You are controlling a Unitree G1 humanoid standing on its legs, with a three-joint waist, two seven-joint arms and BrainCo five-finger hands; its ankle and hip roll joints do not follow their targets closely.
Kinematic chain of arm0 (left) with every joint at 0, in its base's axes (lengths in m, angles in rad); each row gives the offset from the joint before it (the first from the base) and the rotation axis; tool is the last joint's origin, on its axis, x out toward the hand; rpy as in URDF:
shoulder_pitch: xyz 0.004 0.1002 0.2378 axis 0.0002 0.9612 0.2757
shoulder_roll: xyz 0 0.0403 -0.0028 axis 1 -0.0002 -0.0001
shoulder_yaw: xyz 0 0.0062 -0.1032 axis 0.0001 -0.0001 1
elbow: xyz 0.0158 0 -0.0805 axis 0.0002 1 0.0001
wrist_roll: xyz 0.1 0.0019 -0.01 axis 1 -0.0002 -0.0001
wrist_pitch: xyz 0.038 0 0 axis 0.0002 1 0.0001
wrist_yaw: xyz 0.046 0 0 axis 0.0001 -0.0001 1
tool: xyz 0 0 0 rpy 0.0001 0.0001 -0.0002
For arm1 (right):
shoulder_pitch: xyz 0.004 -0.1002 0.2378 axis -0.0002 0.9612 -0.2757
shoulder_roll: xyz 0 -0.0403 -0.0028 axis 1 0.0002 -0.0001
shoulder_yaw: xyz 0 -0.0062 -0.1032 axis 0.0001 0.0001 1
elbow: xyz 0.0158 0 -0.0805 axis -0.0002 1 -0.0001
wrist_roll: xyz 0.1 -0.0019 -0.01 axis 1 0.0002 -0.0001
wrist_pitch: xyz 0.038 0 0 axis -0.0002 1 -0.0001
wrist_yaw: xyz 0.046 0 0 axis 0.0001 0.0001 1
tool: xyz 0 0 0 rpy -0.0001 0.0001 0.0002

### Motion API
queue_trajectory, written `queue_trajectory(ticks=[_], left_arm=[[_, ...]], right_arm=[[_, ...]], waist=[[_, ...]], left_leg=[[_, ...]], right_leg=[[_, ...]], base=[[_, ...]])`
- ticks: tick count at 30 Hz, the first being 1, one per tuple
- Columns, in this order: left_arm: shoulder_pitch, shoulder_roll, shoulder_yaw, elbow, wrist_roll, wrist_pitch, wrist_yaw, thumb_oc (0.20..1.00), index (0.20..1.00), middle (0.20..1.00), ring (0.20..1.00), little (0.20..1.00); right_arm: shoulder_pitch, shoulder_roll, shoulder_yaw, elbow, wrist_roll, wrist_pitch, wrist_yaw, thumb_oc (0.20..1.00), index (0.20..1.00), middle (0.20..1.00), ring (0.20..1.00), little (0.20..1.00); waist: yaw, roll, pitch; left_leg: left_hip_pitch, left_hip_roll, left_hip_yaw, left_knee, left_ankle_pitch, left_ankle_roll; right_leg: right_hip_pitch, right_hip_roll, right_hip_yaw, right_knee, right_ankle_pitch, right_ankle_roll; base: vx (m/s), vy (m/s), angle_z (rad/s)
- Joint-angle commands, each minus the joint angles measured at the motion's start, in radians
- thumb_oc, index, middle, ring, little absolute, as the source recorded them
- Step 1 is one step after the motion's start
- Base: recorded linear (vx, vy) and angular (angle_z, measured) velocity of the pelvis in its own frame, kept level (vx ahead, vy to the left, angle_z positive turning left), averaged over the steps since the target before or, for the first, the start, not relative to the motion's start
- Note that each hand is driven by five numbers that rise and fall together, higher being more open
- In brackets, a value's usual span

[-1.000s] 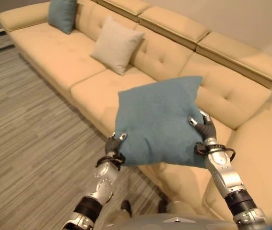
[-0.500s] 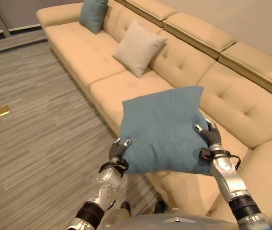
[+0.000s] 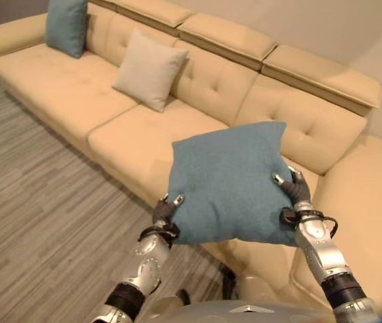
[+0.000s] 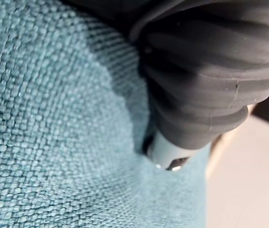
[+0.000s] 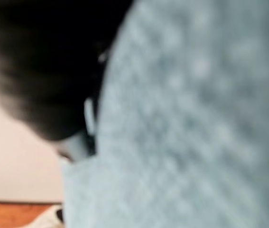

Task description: Pick up all the scattered cushions and arrange them neatly on the sofa.

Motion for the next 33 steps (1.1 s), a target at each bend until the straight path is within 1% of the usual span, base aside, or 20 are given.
queue_trajectory(ticks=[1, 2, 5, 7, 8, 9, 11, 12, 13, 15, 16, 17, 18, 19, 20, 21, 22, 23, 28, 33], left_arm=[[-0.110, -0.061, -0.047, -0.149, 0.035, -0.082, -0.088, 0.200, 0.200, 0.200, 0.200, 0.200], [-0.116, -0.057, -0.036, -0.151, 0.052, -0.083, -0.076, 0.200, 0.200, 0.200, 0.200, 0.200], [-0.124, -0.063, -0.036, -0.129, 0.041, -0.085, -0.085, 0.200, 0.200, 0.200, 0.200, 0.200], [-0.115, -0.079, -0.041, -0.122, 0.035, -0.079, -0.096, 0.200, 0.200, 0.200, 0.200, 0.200], [-0.107, -0.093, -0.050, -0.120, 0.016, -0.069, -0.113, 0.200, 0.200, 0.200, 0.200, 0.200], [-0.107, -0.093, -0.050, -0.120, 0.016, -0.069, -0.113, 0.200, 0.200, 0.200, 0.200, 0.200], [-0.111, -0.101, -0.063, -0.110, 0.014, -0.069, -0.120, 0.200, 0.200, 0.200, 0.200, 0.200], [-0.112, -0.104, -0.065, -0.114, 0.007, -0.069, -0.119, 0.200, 0.200, 0.200, 0.200, 0.200], [-0.114, -0.103, -0.070, -0.117, 0.008, -0.068, -0.114, 0.200, 0.200, 0.200, 0.200, 0.200], [-0.117, -0.095, -0.072, -0.118, 0.018, -0.068, -0.105, 0.200, 0.200, 0.200, 0.200, 0.200], [-0.119, -0.089, -0.072, -0.127, 0.026, -0.067, -0.098, 0.200, 0.200, 0.200, 0.200, 0.200], [-0.119, -0.089, -0.072, -0.127, 0.026, -0.067, -0.098, 0.200, 0.200, 0.200, 0.200, 0.200], [-0.118, -0.088, -0.071, -0.129, 0.028, -0.068, -0.096, 0.200, 0.200, 0.200, 0.200, 0.200], [-0.118, -0.087, -0.072, -0.130, 0.031, -0.070, -0.091, 0.200, 0.200, 0.200, 0.200, 0.200], [-0.117, -0.089, -0.073, -0.133, 0.031, -0.071, -0.088, 0.200, 0.200, 0.200, 0.200, 0.200], [-0.117, -0.089, -0.073, -0.133, 0.031, -0.071, -0.088, 0.200, 0.200, 0.200, 0.200, 0.200], [-0.115, -0.089, -0.075, -0.136, 0.029, -0.070, -0.089, 0.200, 0.200, 0.200, 0.200, 0.200], [-0.118, -0.090, -0.076, -0.136, 0.026, -0.067, -0.089, 0.200, 0.200, 0.200, 0.200, 0.200], [-0.123, -0.090, -0.081, -0.125, 0.027, -0.063, -0.096, 0.200, 0.200, 0.200, 0.200, 0.200], [-0.115, -0.073, -0.079, -0.130, 0.030, -0.062, -0.097, 0.200, 0.200, 0.200, 0.200, 0.200]], right_arm=[[-0.112, 0.038, 0.025, -0.068, 0.014, -0.099, 0.040, 0.200, 0.200, 0.200, 0.200, 0.200], [-0.126, 0.044, 0.035, -0.065, 0.001, -0.101, 0.032, 0.200, 0.200, 0.200, 0.200, 0.200], [-0.116, 0.035, 0.029, -0.061, 0.007, -0.094, 0.043, 0.200, 0.200, 0.200, 0.200, 0.200], [-0.100, 0.030, 0.015, -0.057, 0.009, -0.095, 0.043, 0.200, 0.200, 0.200, 0.200, 0.200], [-0.073, 0.016, -0.008, -0.072, 0.017, -0.097, 0.040, 0.200, 0.200, 0.200, 0.200, 0.200], [-0.072, 0.016, -0.008, -0.073, 0.017, -0.097, 0.040, 0.200, 0.200, 0.200, 0.200, 0.200], [-0.058, 0.009, -0.019, -0.080, 0.031, -0.105, 0.035, 0.200, 0.200, 0.200, 0.200, 0.200], [-0.060, 0.008, -0.015, -0.079, 0.037, -0.105, 0.034, 0.200, 0.200, 0.200, 0.200, 0.200], [-0.062, 0.009, -0.011, -0.080, 0.040, -0.104, 0.032, 0.200, 0.200, 0.200, 0.200, 0.200], [-0.064, 0.011, -0.001, -0.084, 0.047, -0.101, 0.031, 0.200, 0.200, 0.200, 0.200, 0.200], [-0.067, 0.007, 0.001, -0.083, 0.045, -0.099, 0.032, 0.200, 0.200, 0.200, 0.200, 0.200], [-0.067, 0.007, 0.001, -0.083, 0.045, -0.099, 0.032, 0.200, 0.200, 0.200, 0.200, 0.200], [-0.068, 0.007, 0.002, -0.082, 0.042, -0.100, 0.031, 0.200, 0.200, 0.200, 0.200, 0.200], [-0.072, 0.006, 0.010, -0.074, 0.040, -0.100, 0.031, 0.200, 0.200, 0.200, 0.200, 0.200], [-0.075, 0.005, 0.013, -0.073, 0.041, -0.099, 0.030, 0.200, 0.200, 0.200, 0.200, 0.200], [-0.075, 0.005, 0.013, -0.073, 0.041, -0.099, 0.030, 0.200, 0.200, 0.200, 0.200, 0.200], [-0.075, 0.002, 0.012, -0.073, 0.043, -0.099, 0.029, 0.200, 0.200, 0.200, 0.200, 0.200], [-0.072, -0.002, 0.008, -0.077, 0.043, -0.098, 0.028, 0.200, 0.200, 0.200, 0.200, 0.200], [-0.071, 0.005, 0.004, -0.080, 0.041, -0.089, 0.035, 0.200, 0.200, 0.200, 0.200, 0.200], [-0.087, 0.027, 0.024, -0.081, 0.018, -0.080, 0.041, 0.200, 0.200, 0.200, 0.200, 0.200]], waist=[[0.014, -0.001, -0.051], [0.027, -0.002, -0.055], [0.006, -0.006, -0.056], [0.006, -0.007, -0.072], [-0.002, -0.008, -0.079], [-0.004, -0.007, -0.079], [-0.014, -0.012, -0.077], [-0.012, -0.014, -0.075], [-0.009, -0.015, -0.069], [-0.003, -0.021, -0.065], [0.003, -0.026, -0.070], [0.004, -0.027, -0.069], [0.008, -0.023, -0.073], [0.019, -0.013, -0.074], [0.027, -0.008, -0.071], [0.027, -0.008, -0.070], [0.029, -0.003, -0.066], [0.026, 0.001, -0.064], [0.025, 0.014, -0.076], [0.043, 0.015, -0.073]], left_leg=[[0.017, -0.007, -0.151, 0.010, 0.006, -0.063], [0.030, -0.004, -0.128, 0.001, -0.001, -0.072], [0.046, -0.012, -0.148, 0.014, -0.026, -0.071], [0.050, -0.016, -0.148, 0.052, -0.042, -0.078], [0.030, -0.006, -0.134, 0.153, -0.033, -0.111], [0.027, -0.005, -0.137, 0.160, -0.036, -0.112], [-0.031, 0.034, -0.114, 0.317, 0.019, -0.172], [-0.044, 0.047, -0.111, 0.353, 0.038, -0.185], [-0.058, 0.059, -0.111, 0.372, 0.046, -0.185], [-0.095, 0.073, -0.126, 0.334, 0.023, -0.164], [-0.112, 0.091, -0.149, 0.245, 0.000, -0.144], [-0.107, 0.091, -0.147, 0.241, 0.001, -0.144], [-0.117, 0.097, -0.173, 0.187, 0.016, -0.142], [-0.136, 0.117, -0.236, 0.100, 0.085, -0.155], [-0.156, 0.127, -0.280, 0.067, 0.127, -0.164], [-0.153, 0.128, -0.280, 0.063, 0.128, -0.165], [-0.169, 0.139, -0.298, 0.045, 0.158, -0.175], [-0.180, 0.153, -0.286, 0.031, 0.179, -0.183], [-0.141, 0.138, -0.258, 0.031, 0.141, -0.166], [-0.109, 0.089, -0.166, 0.067, 0.067, -0.108]], right_leg=[[0.054, 0.038, -0.063, -0.225, 0.141, 0.046], [0.039, 0.010, -0.174, -0.265, 0.165, 0.060], [0.049, 0.031, -0.086, -0.284, 0.146, 0.049], [0.084, 0.038, -0.082, -0.304, 0.150, 0.038], [0.126, 0.037, -0.105, -0.319, 0.133, 0.023], [0.128, 0.038, -0.108, -0.320, 0.134, 0.023], [0.175, 0.038, -0.122, -0.332, 0.114, 0.001], [0.194, 0.040, -0.122, -0.336, 0.102, -0.007], [0.202, 0.042, -0.115, -0.337, 0.092, -0.013], [0.214, 0.039, -0.089, -0.336, 0.078, -0.013], [0.223, 0.039, -0.056, -0.344, 0.068, -0.006], [0.225, 0.039, -0.055, -0.344, 0.068, -0.005], [0.225, 0.047, -0.037, -0.344, 0.063, -0.004], [0.234, 0.061, 0.002, -0.343, 0.050, -0.006], [0.240, 0.066, 0.024, -0.339, 0.042, -0.008], [0.242, 0.066, 0.024, -0.337, 0.040, -0.008], [0.255, 0.066, 0.039, -0.335, 0.030, -0.009], [0.265, 0.065, 0.044, -0.333, 0.021, -0.008], [0.283, 0.032, 0.074, -0.298, -0.005, 0.017], [0.233, -0.040, 0.119, -0.199, 0.028, 0.065]], base=[[0.16, -0.028, -0.05], [0.14, -0.036, -0.05], [0.21, -0.055, -0.14], [0.25, -0.080, -0.21], [0.14, -0.063, -0.12], [0.19, -0.102, 0.09], [0.11, -0.086, 0.37], [0.10, -0.062, 0.27], [0.09, -0.016, 0.11], [0.14, 0.027, -0.06], [0.15, 0.040, -0.26], [0.17, 0.064, -0.27], [0.16, 0.105, -0.27], [0.22, 0.153, -0.33], [0.17, 0.121, -0.50], [0.12, 0.093, -0.58], [0.11, 0.095, -0.68], [0.20, 0.208, -0.51], [0.17, 0.203, -0.50], [0.13, 0.250, -0.61]])
